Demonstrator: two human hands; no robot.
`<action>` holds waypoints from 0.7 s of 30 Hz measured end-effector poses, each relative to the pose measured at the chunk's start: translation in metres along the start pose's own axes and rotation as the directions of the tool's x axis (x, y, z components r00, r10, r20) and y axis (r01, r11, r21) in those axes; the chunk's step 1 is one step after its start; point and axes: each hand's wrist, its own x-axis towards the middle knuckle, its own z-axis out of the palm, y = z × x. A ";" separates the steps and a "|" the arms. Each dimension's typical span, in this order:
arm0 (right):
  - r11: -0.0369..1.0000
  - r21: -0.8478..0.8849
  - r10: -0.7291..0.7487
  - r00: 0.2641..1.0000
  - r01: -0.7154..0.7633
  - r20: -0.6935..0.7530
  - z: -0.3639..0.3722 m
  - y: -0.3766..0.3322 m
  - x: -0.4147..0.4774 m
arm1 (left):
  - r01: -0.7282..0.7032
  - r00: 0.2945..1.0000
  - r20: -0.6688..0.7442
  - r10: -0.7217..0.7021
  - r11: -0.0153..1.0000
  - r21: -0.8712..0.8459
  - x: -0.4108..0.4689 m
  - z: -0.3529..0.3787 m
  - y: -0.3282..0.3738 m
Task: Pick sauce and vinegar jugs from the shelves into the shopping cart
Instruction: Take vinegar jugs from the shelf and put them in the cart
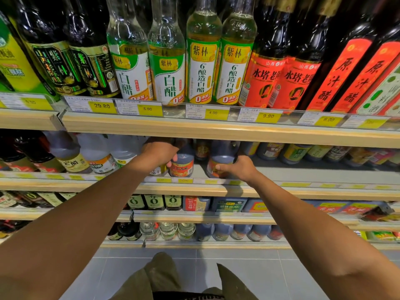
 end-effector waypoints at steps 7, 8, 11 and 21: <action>1.000 -0.024 -0.001 0.999 0.002 0.048 -0.002 0.005 -0.001 | -0.042 0.998 0.049 0.044 0.998 -0.043 0.004 0.006 -0.001; 1.000 -0.018 -0.009 0.999 0.010 0.053 -0.001 0.004 -0.002 | -0.048 0.998 0.046 0.050 0.998 -0.044 0.004 0.007 -0.001; 0.999 -0.021 -0.027 0.997 0.028 0.068 0.007 -0.001 -0.004 | -0.052 0.998 0.027 0.054 0.997 -0.063 0.005 0.008 -0.001; 0.999 -0.036 -0.037 0.996 0.040 0.085 0.028 -0.015 -0.001 | -0.118 0.980 -0.160 0.120 0.993 0.024 -0.003 0.009 0.012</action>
